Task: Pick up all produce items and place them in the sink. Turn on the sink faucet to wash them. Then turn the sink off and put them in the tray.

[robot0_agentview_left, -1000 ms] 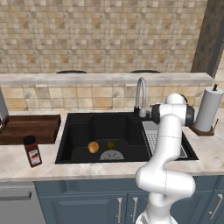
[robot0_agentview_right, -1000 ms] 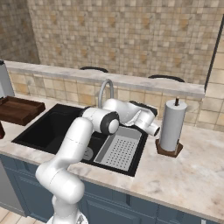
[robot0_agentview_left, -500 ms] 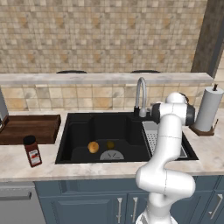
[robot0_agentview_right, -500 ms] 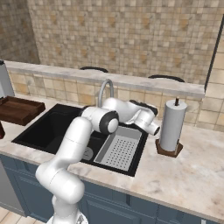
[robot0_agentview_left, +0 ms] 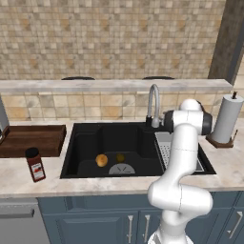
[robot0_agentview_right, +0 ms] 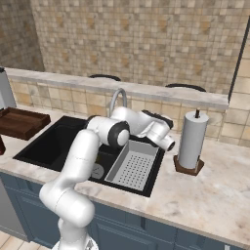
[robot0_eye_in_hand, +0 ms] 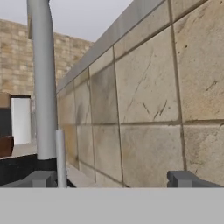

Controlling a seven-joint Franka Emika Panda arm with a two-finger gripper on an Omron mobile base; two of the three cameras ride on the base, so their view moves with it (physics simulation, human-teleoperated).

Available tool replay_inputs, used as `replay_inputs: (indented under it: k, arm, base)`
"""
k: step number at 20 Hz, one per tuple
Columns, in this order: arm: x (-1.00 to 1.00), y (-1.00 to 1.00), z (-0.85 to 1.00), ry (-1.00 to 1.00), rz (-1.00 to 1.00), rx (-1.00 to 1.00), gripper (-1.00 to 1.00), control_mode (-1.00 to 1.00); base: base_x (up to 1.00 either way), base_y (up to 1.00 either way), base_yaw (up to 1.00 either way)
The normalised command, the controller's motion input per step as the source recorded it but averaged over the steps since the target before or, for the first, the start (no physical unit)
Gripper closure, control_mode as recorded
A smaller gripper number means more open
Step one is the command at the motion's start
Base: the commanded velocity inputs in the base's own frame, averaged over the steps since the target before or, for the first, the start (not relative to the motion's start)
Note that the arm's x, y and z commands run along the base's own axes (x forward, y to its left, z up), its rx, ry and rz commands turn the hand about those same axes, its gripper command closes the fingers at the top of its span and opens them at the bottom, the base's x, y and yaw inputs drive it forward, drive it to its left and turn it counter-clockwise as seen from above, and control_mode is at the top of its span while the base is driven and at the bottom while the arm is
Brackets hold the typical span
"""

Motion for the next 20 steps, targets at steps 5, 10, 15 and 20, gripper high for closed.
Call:
replay_inputs:
  k: [5,10,15,20]
  arm:
    - [0.0,0.09,0.0,0.0,-0.07,0.0,-1.0,-1.0]
    - [0.04,0.11,0.0,0.0,-0.07,0.0,-1.0,-1.0]
    - [0.12,0.09,0.0,0.0,-0.07,0.0,-1.0,-1.0]
    - [0.27,0.05,0.0,0.0,-0.08,0.0,-1.0,-1.0]
  base:
    - [0.0,0.0,0.0]
    - [0.0,0.0,0.0]
    - [0.0,0.0,0.0]
    - [0.0,0.0,0.0]
